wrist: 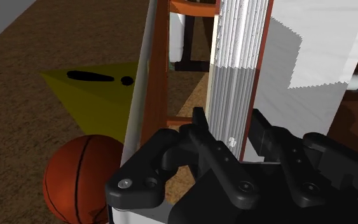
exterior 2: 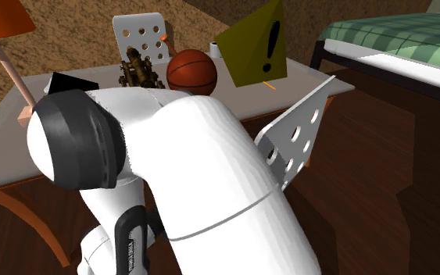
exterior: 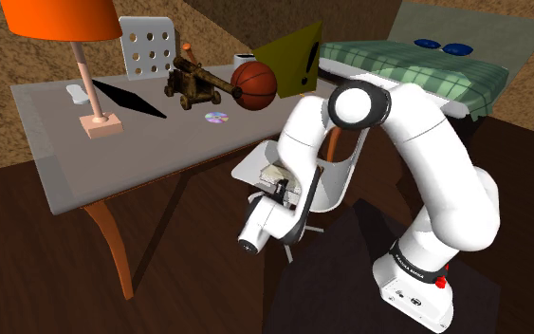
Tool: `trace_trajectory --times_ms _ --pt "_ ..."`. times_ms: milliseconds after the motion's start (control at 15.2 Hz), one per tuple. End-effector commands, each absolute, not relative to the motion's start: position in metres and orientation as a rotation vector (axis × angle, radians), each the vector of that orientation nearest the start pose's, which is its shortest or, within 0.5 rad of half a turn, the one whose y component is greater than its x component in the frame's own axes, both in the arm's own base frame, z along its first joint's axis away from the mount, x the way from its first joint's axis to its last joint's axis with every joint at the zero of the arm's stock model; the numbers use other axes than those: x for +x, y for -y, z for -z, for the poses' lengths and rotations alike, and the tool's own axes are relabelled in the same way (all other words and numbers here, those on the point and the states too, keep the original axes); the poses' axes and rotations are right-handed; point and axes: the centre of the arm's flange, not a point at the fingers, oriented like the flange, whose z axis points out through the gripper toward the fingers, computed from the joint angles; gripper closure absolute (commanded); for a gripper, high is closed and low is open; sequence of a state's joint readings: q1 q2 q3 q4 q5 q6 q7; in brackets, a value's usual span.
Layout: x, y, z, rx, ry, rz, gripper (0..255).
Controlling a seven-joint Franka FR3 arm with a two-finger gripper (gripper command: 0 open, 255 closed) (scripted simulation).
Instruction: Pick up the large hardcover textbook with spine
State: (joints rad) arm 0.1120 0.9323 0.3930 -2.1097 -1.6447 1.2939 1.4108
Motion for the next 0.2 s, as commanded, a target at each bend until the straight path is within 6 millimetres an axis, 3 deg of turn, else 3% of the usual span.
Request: trace_trajectory --times_ms 0,132 --pt "0.4338 -0.1248 -0.03 1.573 -0.312 -0.297 255" --pt "0.4338 -0.1248 -0.0308 1.573 -0.312 -0.297 255"
